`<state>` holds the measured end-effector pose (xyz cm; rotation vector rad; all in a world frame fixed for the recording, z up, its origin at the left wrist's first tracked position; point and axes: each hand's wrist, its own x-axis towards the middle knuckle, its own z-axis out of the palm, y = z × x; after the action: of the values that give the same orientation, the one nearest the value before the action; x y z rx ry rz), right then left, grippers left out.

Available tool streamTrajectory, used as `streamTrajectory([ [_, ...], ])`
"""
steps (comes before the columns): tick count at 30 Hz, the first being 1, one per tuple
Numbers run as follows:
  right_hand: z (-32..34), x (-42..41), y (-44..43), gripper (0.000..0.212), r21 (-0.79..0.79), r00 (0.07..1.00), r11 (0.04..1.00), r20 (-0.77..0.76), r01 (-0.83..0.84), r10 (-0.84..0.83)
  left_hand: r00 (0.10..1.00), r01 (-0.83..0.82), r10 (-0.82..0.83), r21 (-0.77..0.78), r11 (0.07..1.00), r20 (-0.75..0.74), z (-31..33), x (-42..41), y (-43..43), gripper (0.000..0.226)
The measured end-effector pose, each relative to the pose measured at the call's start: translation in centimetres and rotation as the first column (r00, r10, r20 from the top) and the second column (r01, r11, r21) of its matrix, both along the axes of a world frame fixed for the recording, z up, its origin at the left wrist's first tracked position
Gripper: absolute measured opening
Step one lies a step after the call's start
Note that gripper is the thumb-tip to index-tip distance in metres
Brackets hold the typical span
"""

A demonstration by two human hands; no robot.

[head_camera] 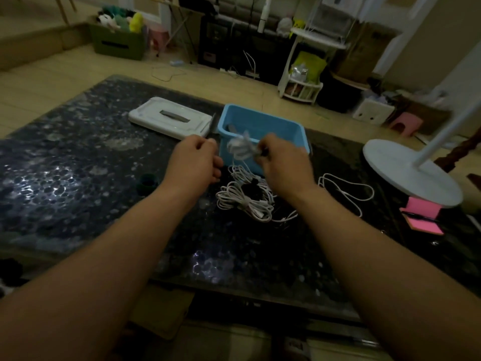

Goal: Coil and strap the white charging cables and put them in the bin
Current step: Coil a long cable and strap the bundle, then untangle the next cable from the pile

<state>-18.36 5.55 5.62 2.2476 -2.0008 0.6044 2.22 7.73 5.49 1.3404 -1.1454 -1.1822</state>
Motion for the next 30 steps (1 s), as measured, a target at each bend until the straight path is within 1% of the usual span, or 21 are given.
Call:
streamTrajectory([
  [2, -3.0, 0.3, -0.2, 0.018, 0.210, 0.979, 0.977, -0.201, 0.024, 0.019, 0.999, 0.020, -0.019, -0.019, 1.000, 0.049, -0.1, -0.2, 0.2, 0.026],
  [3, -3.8, -0.1, 0.0, 0.022, 0.292, 0.976, 0.955, -0.214, 0.040, 0.025, 0.998, 0.029, -0.028, -0.021, 0.999, 0.061, -0.1, -0.2, 0.2, 0.026],
  [4, -3.9, -0.8, 0.2, 0.026, 0.322, 0.989, 0.946, -0.147, 0.039, 0.009, 0.997, 0.042, -0.041, -0.017, 0.999, 0.070, -0.2, -0.3, 0.3, 0.026],
  [6, -1.9, -2.9, 0.8, 0.032, 0.222, 0.992, 0.974, 0.098, 0.053, -0.076, 0.993, 0.057, -0.055, -0.016, 0.998, 0.105, -0.3, -0.5, 0.4, 0.024],
  [8, 0.8, -5.8, 2.6, 0.032, 0.060, 0.943, 0.985, 0.284, 0.161, -0.171, 0.987, 0.058, -0.053, -0.031, 0.998, 0.152, -0.4, -0.8, 0.6, 0.023],
  [9, 1.5, -7.4, 4.0, 0.032, 0.034, 0.911, 0.971, 0.340, 0.236, -0.234, 0.984, 0.065, -0.058, -0.038, 0.997, 0.169, -0.3, -1.1, 0.9, 0.022],
  [10, 1.7, -8.7, 5.6, 0.035, 0.069, 0.873, 0.954, 0.388, 0.292, -0.295, 0.981, 0.081, -0.072, -0.040, 0.996, 0.179, -0.3, -1.5, 1.1, 0.022],
  [12, 0.2, -10.2, 8.8, 0.047, 0.234, 0.826, 0.931, 0.434, 0.282, -0.359, 0.970, 0.129, -0.117, -0.044, 0.991, 0.213, -0.3, -2.7, 1.8, 0.022],
  [13, -0.9, -10.2, 10.1, 0.056, 0.321, 0.830, 0.919, 0.429, 0.229, -0.357, 0.960, 0.158, -0.141, -0.052, 0.986, 0.244, -0.4, -3.3, 2.3, 0.022],
  [14, -1.9, -10.1, 11.0, 0.064, 0.397, 0.854, 0.904, 0.405, 0.158, -0.328, 0.947, 0.190, -0.166, -0.062, 0.980, 0.274, -0.7, -4.0, 2.8, 0.022],
  [15, -2.8, -9.9, 11.4, 0.065, 0.455, 0.889, 0.886, 0.364, 0.089, -0.276, 0.932, 0.229, -0.199, -0.069, 0.971, 0.302, -1.1, -4.7, 3.2, 0.022],
  [16, -3.4, -9.9, 11.5, 0.057, 0.485, 0.923, 0.874, 0.319, 0.037, -0.215, 0.913, 0.275, -0.237, -0.070, 0.959, 0.331, -1.7, -5.4, 3.7, 0.022],
  [17, -3.6, -9.9, 11.7, 0.041, 0.491, 0.947, 0.871, 0.272, 0.015, -0.170, 0.882, 0.327, -0.279, -0.066, 0.943, 0.378, -2.3, -6.1, 4.1, 0.021],
  [18, -3.5, -10.1, 11.9, 0.024, 0.491, 0.959, 0.871, 0.235, 0.023, -0.158, 0.835, 0.383, -0.315, -0.065, 0.922, 0.451, -3.0, -6.7, 4.4, 0.021],
  [19, -3.2, -10.5, 12.2, 0.013, 0.499, 0.963, 0.866, 0.216, 0.036, -0.164, 0.774, 0.440, -0.345, -0.058, 0.896, 0.530, -3.5, -7.2, 4.8, 0.020],
  [21, -2.4, -11.7, 13.1, 0.010, 0.543, 0.963, 0.839, 0.199, 0.045, -0.180, 0.649, 0.532, -0.399, -0.011, 0.847, 0.648, -4.4, -8.1, 5.3, 0.021],
  [23, -1.5, -13.2, 14.2, 0.011, 0.566, 0.957, 0.823, 0.210, 0.050, -0.202, 0.543, 0.575, -0.412, 0.033, 0.817, 0.731, -5.2, -8.8, 5.5, 0.023],
  [25, -1.2, -14.6, 15.2, 0.016, 0.553, 0.917, 0.830, 0.292, 0.070, -0.272, 0.483, 0.582, -0.427, 0.085, 0.809, 0.764, -5.7, -9.3, 5.7, 0.024],
  [27, -1.3, -15.2, 15.7, 0.027, 0.530, 0.835, 0.842, 0.415, 0.099, -0.360, 0.466, 0.593, -0.477, 0.137, 0.793, 0.745, -5.6, -10.0, 6.1, 0.027],
  [28, -1.3, -15.2, 15.8, 0.029, 0.519, 0.780, 0.849, 0.488, 0.101, -0.391, 0.463, 0.619, -0.534, 0.174, 0.766, 0.707, -5.4, -10.4, 6.4, 0.033],
  [30, -1.2, -14.7, 15.6, 0.023, 0.488, 0.661, 0.869, 0.624, 0.087, -0.417, 0.450, 0.709, -0.702, 0.257, 0.657, 0.552, -4.5, -11.1, 7.4, 0.056],
])
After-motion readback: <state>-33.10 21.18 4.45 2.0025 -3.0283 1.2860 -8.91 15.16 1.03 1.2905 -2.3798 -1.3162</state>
